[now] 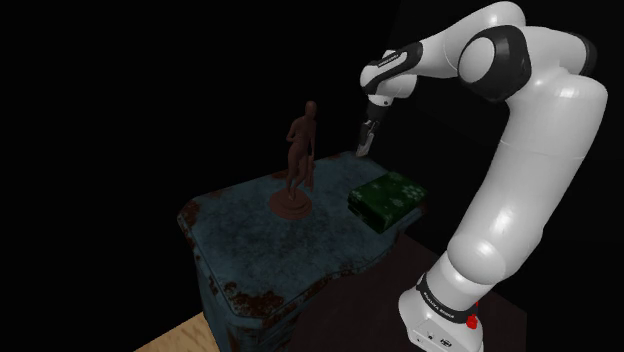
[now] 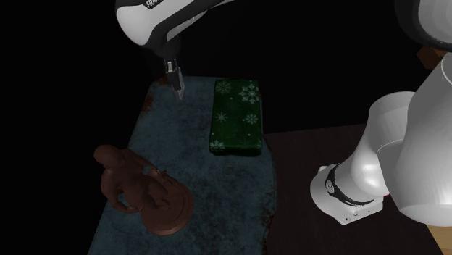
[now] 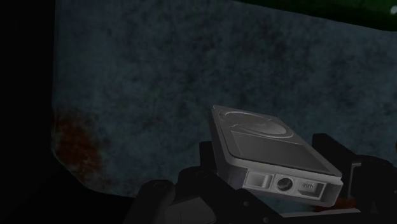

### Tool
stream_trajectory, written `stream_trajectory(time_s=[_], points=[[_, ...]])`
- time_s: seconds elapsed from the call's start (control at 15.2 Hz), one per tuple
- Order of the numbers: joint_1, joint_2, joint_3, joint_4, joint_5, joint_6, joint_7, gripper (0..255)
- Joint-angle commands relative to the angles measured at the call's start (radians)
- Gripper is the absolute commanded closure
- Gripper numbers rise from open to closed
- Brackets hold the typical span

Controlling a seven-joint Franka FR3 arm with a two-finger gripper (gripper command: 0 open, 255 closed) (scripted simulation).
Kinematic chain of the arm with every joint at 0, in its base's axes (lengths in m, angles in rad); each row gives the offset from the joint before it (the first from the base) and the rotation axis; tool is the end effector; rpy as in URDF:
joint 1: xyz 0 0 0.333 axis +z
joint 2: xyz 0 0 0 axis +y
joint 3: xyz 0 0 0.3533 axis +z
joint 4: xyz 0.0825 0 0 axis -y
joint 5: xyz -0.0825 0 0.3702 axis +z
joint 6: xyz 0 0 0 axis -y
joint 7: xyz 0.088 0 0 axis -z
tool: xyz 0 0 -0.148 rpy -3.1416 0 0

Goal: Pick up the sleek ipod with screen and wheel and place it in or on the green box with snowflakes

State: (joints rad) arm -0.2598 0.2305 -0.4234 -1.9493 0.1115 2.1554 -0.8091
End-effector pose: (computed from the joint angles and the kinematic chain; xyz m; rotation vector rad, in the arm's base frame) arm 0.4735 -0.3618 0.3751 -3.1391 -0.1162 0.0032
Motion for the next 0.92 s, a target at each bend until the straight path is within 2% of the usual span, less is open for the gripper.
stream_trajectory(time_s=[0.0,0.26,0.59,0.86], points=[[0.003,-0.017,-0.003,0.011,-0.009,-0.027,0.006,255],[0.005,-0.038,-0.006,0.037,-0.021,-0.07,0.014,255],[0.009,-0.238,-0.029,-0.18,-0.117,-0.035,0.034,255],[-0.013,-0.4,-0.037,-0.33,-0.201,-0.032,0.055,255]])
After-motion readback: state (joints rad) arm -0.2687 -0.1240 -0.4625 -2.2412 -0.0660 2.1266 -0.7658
